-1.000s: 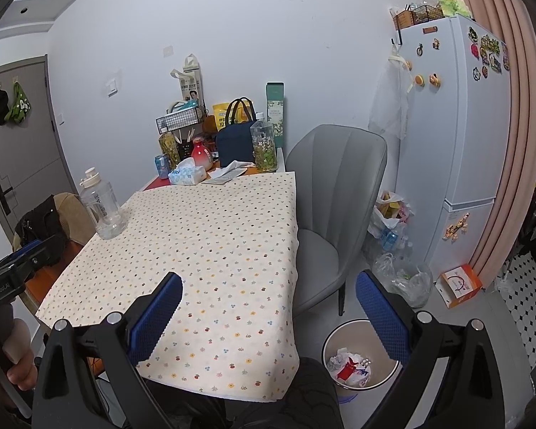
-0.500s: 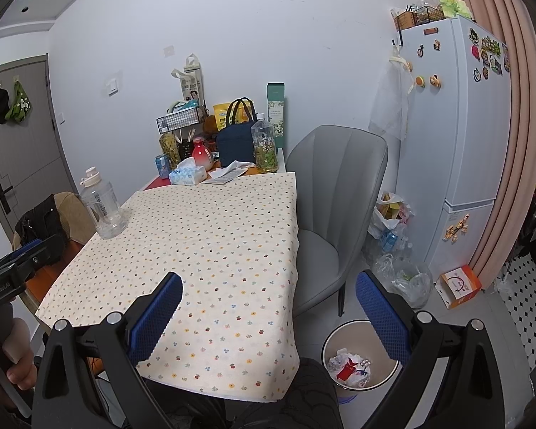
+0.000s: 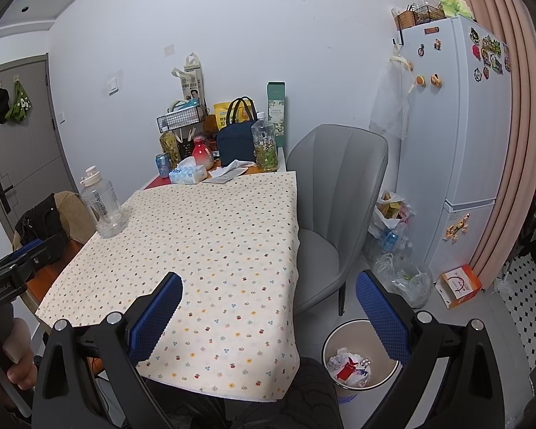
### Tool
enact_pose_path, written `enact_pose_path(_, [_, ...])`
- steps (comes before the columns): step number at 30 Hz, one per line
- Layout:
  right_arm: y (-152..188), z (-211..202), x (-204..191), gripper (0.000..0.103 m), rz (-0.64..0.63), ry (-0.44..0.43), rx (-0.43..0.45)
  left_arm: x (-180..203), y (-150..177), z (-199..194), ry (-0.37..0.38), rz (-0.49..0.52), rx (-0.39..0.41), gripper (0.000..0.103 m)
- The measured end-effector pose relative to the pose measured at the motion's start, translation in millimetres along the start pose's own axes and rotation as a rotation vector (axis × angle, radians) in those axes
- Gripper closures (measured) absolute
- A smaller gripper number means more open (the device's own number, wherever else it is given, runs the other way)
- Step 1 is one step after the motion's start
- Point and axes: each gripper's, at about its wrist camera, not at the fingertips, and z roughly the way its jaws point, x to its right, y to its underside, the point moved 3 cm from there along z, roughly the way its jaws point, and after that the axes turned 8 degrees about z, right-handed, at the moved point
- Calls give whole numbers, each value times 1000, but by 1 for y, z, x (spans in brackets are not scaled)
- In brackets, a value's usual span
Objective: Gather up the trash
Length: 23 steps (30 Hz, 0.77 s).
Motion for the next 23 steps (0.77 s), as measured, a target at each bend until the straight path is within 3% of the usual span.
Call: enact_pose_path(23, [3, 4, 1, 8, -1, -9, -15, -1, 7, 8, 9, 4, -19, 6])
